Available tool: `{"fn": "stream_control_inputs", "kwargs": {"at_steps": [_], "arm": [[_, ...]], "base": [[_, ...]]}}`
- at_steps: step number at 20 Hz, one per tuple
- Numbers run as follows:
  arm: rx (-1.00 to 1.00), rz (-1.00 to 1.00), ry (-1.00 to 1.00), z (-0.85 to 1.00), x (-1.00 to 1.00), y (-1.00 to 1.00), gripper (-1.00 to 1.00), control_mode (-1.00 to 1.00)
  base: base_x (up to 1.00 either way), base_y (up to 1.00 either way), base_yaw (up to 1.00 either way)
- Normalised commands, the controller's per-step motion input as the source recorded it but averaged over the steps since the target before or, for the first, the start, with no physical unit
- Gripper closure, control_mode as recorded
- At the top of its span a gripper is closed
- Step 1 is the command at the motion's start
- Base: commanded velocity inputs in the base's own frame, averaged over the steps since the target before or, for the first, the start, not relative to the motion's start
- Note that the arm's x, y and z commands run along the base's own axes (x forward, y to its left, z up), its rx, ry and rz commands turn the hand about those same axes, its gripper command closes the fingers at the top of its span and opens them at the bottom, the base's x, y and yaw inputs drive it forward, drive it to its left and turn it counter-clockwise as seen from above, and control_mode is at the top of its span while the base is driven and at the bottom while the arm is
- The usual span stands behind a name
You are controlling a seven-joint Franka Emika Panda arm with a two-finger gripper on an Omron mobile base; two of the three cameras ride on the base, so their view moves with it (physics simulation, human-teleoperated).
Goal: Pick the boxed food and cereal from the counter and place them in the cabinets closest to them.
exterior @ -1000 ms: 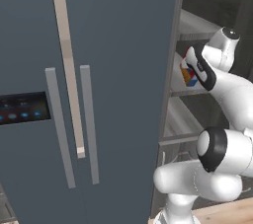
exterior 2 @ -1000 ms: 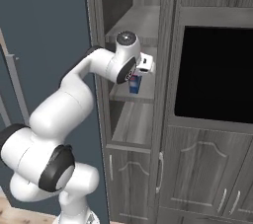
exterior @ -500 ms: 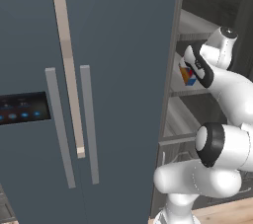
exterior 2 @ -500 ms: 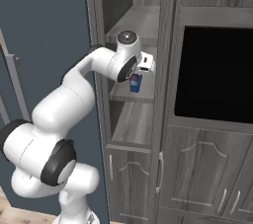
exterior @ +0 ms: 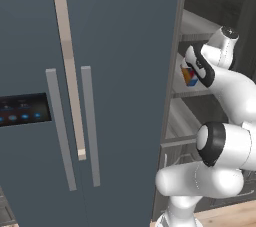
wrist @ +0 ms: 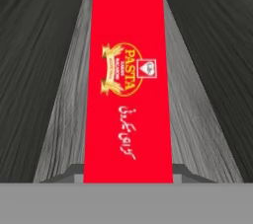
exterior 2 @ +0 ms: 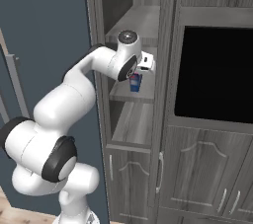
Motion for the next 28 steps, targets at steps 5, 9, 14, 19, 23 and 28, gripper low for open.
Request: {"fn": "stream_control_inputs", "kwargs": {"at_steps": [5,9,14,19,23,28], "arm": [[0.00,0.00,0.00,0.00,0.00,0.00,-1.00,-1.00],[0.00,0.00,0.00,0.00,0.00,0.00,-1.00,-1.00],[0.00,0.00,0.00,0.00,0.00,0.00,-1.00,-1.00],[0.00,0.00,0.00,0.00,0.00,0.00,-1.00,-1.00],[0.00,0.00,-0.06,0.09,-0.27,0.02,-1.00,-1.00],[-0.05,0.00,-0.08,0.23,-0.71,0.19,-1.00,-1.00]], "base": [[0.00,0.00,0.00],[0.00,0.00,0.00],[0.00,0.00,0.00],[0.00,0.00,0.00],[0.00,0.00,0.00],[0.00,0.00,0.00]]}}
